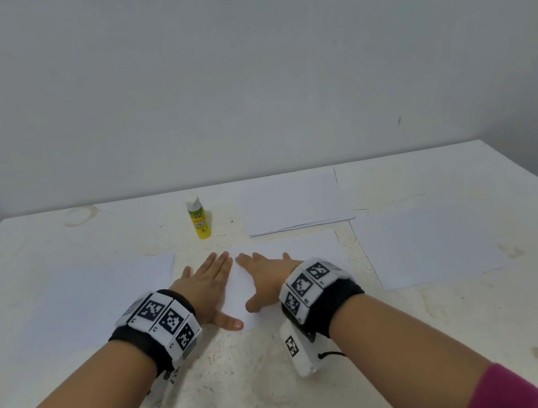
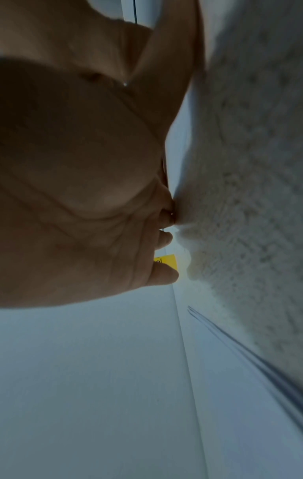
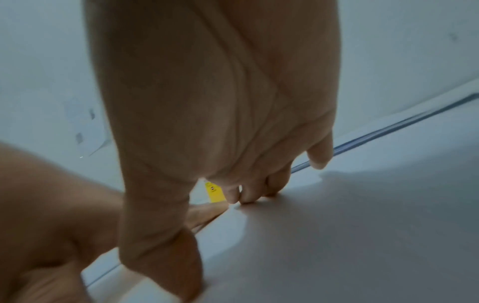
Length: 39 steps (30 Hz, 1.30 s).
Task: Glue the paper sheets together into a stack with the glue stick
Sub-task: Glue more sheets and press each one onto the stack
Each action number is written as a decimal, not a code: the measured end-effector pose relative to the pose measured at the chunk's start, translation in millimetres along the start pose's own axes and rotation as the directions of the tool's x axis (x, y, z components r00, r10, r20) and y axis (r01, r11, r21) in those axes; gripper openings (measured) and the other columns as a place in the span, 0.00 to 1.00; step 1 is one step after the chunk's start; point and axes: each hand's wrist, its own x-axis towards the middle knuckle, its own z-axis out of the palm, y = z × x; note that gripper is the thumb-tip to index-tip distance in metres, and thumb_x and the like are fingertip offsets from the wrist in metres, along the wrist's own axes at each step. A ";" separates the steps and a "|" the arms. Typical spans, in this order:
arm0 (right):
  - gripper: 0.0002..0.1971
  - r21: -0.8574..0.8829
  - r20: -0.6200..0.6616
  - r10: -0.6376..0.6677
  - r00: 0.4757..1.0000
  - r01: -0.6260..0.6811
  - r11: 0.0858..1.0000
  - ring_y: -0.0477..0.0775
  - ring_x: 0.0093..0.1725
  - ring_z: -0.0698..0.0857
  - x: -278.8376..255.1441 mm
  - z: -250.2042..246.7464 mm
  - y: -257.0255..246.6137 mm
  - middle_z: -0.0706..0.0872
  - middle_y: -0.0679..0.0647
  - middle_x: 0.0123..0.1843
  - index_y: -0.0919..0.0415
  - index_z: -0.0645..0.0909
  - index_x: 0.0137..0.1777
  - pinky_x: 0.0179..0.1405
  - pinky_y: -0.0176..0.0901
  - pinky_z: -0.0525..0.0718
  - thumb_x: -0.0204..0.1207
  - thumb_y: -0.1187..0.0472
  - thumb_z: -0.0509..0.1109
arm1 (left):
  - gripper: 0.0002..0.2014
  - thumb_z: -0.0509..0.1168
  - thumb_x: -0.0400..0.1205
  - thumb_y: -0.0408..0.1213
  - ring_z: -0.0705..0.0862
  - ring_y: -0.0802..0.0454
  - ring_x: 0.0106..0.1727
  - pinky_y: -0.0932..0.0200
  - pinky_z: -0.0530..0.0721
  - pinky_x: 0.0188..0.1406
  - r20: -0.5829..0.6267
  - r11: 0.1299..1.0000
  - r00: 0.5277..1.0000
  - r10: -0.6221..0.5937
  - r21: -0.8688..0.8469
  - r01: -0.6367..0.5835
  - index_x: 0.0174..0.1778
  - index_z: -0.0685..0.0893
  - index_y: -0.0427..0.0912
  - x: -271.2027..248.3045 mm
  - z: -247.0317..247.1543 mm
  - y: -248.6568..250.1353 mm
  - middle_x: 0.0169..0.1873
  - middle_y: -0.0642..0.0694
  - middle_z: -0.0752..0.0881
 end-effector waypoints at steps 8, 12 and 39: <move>0.61 -0.046 0.028 0.194 0.981 -0.192 0.980 0.49 0.85 0.40 -29.0 -9.2 83.8 0.33 0.48 0.85 0.57 0.30 0.84 0.80 0.66 0.41 0.69 0.35 0.73 | 0.63 0.62 0.70 0.71 0.32 0.47 0.83 0.37 0.44 0.81 0.014 1.000 1.000 0.007 0.007 -0.007 0.81 0.30 0.36 0.5 -1.1 0.8 0.82 0.44 0.30; 0.63 -0.084 0.021 0.258 0.966 -0.255 0.963 0.49 0.85 0.40 -41.0 -10.4 102.9 0.33 0.49 0.85 0.59 0.30 0.83 0.82 0.65 0.44 0.68 0.34 0.73 | 0.63 0.63 0.69 0.72 0.31 0.46 0.83 0.36 0.45 0.81 0.001 1.000 1.000 0.005 0.026 -0.005 0.82 0.30 0.37 0.5 0.0 -1.5 0.82 0.44 0.30; 0.37 -0.155 -0.060 0.126 0.990 -0.134 0.979 0.67 0.76 0.60 -15.1 1.3 12.6 0.67 0.56 0.74 0.57 0.60 0.80 0.64 0.60 0.75 0.75 0.53 0.74 | 0.31 0.79 0.70 0.43 0.75 0.53 0.58 0.63 0.75 0.55 -0.258 0.966 0.961 0.102 -0.206 -0.158 0.67 0.74 0.43 -9.9 -10.1 25.0 0.63 0.47 0.77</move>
